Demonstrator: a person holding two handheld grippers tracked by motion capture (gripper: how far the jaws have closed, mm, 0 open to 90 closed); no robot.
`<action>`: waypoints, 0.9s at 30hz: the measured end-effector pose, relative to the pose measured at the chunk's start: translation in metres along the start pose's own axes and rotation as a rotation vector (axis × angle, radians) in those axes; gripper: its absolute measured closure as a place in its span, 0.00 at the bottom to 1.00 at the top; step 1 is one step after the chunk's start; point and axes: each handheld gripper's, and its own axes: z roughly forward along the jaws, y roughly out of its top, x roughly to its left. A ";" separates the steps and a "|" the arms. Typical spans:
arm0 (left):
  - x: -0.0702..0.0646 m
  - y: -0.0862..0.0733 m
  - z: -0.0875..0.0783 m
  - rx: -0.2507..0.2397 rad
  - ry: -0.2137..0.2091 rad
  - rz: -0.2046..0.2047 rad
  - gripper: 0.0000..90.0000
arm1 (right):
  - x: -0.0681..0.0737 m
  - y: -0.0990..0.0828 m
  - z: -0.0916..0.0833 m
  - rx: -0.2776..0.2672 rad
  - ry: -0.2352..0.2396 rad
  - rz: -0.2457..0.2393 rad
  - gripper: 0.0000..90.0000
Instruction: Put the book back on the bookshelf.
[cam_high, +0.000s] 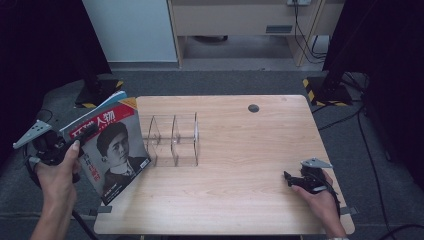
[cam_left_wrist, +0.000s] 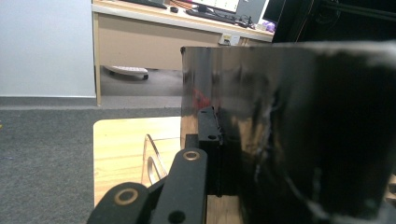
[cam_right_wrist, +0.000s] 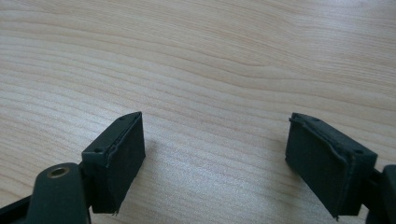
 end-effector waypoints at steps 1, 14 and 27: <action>0.000 0.000 0.000 0.000 0.000 0.000 0.96 | 0.000 0.000 0.000 0.000 0.000 0.000 0.22; 0.002 0.005 0.008 -0.011 0.009 0.001 0.96 | 0.000 0.000 0.000 0.000 0.001 0.000 0.22; 0.003 0.009 0.018 -0.019 0.021 0.001 0.96 | 0.000 0.000 0.000 0.000 0.000 -0.004 0.22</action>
